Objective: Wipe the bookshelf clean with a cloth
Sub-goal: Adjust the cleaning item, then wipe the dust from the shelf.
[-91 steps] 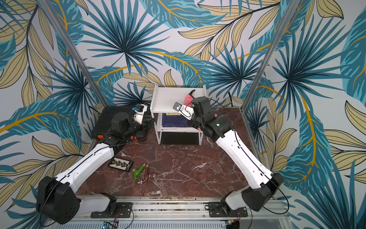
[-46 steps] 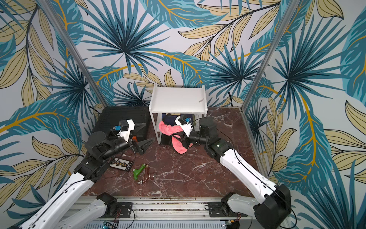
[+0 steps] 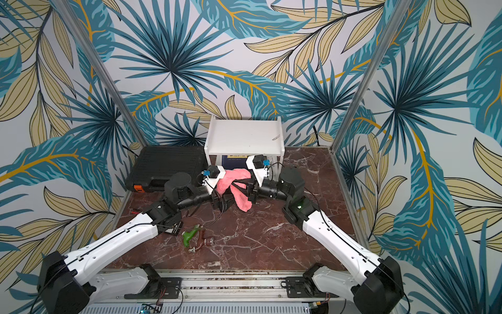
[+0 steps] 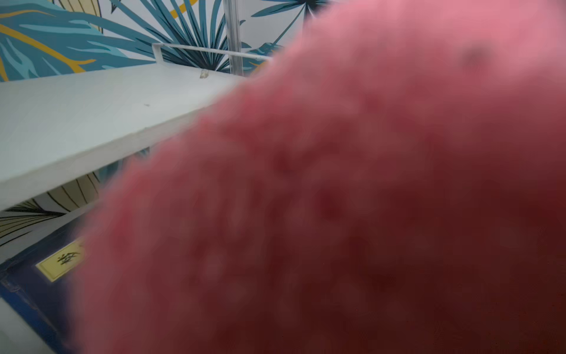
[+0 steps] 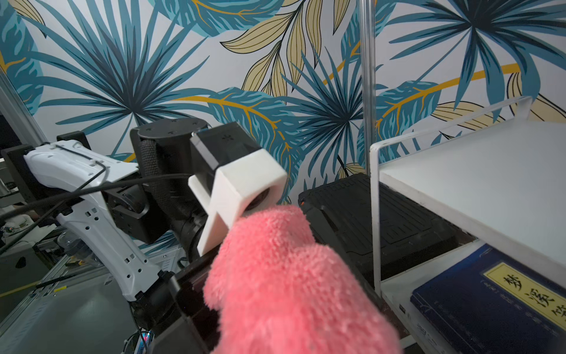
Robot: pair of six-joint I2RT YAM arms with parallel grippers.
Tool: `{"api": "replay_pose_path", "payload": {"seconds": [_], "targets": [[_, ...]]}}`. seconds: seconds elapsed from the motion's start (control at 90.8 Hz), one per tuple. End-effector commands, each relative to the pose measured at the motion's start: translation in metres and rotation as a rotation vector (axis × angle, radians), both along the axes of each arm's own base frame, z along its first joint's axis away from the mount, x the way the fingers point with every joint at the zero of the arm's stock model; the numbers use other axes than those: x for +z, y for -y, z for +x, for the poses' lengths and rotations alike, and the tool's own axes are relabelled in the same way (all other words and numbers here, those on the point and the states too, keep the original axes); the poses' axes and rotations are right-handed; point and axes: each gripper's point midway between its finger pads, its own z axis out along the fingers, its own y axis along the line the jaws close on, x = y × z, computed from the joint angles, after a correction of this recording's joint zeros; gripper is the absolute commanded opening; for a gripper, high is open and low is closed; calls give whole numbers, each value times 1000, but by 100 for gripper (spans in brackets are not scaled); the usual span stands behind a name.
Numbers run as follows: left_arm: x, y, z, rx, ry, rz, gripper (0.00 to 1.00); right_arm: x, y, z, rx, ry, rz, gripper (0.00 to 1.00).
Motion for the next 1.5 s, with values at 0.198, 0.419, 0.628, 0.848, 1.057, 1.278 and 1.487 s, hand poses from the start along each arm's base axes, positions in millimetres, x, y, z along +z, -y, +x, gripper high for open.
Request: {"api": "replay_pose_path", "payload": {"seconds": [0.198,0.419,0.628,0.848,1.057,1.278,1.487], "targets": [[36,11,-14,-57,52,-137,60,-4,13,26,-176,-5,49,1],[35,-98,33,602,42,-250,0,-40,102,84,-802,-88,35,61],[18,-176,42,884,-85,-176,0,-62,185,84,-1212,-35,-47,72],[83,-143,52,695,-20,-194,0,-58,194,113,-1192,-23,-29,75],[-23,-132,99,821,-249,-126,0,-70,187,143,-1189,-20,-78,75],[-46,-138,98,828,-288,-219,0,-109,190,147,-1174,-82,-151,76],[44,-151,109,865,-130,-180,0,-74,185,151,-1143,-5,-95,76]]}}
